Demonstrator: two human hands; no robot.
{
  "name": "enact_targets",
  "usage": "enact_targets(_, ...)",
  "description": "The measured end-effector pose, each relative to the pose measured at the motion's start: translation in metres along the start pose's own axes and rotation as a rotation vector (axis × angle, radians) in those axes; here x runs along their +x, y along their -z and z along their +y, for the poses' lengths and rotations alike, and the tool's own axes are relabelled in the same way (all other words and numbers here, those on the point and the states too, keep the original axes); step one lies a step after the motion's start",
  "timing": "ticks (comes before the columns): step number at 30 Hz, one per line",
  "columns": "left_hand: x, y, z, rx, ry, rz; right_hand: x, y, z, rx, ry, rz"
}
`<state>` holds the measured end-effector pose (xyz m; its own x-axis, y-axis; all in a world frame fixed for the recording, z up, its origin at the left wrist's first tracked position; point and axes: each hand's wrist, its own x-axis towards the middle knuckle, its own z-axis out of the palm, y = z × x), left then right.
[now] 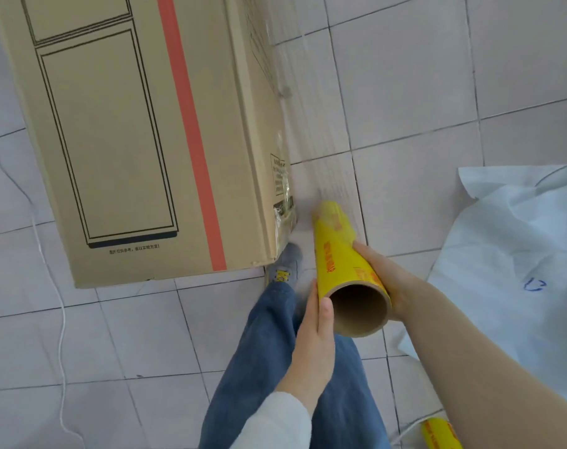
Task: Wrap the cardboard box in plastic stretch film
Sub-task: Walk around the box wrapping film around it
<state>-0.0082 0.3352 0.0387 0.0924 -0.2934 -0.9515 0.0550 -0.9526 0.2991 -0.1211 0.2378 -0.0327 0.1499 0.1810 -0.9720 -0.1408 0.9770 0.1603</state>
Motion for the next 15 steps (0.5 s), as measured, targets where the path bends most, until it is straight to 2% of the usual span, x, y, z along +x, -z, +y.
enact_targets(2, -0.003, 0.009, -0.007, 0.033, 0.037, -0.068, 0.007, -0.002, 0.005, -0.009, 0.005, 0.025)
enact_targets(7, 0.016, 0.042, 0.019, 0.314, -0.121, -0.158, 0.009, -0.018, 0.009, -0.108, 0.004, 0.085)
enact_targets(10, 0.033, 0.051, 0.034, 0.581, -0.214, -0.251, 0.018, -0.02, 0.014, -0.075, 0.015, 0.073)
enact_targets(13, 0.043, 0.062, 0.031, 0.737, -0.308, -0.21, 0.011, -0.026, 0.021, 0.013, 0.013, 0.032)
enact_targets(15, 0.04, 0.068, 0.02, 0.697, -0.33, -0.17, 0.015, -0.023, 0.036, 0.072, 0.016, 0.019)
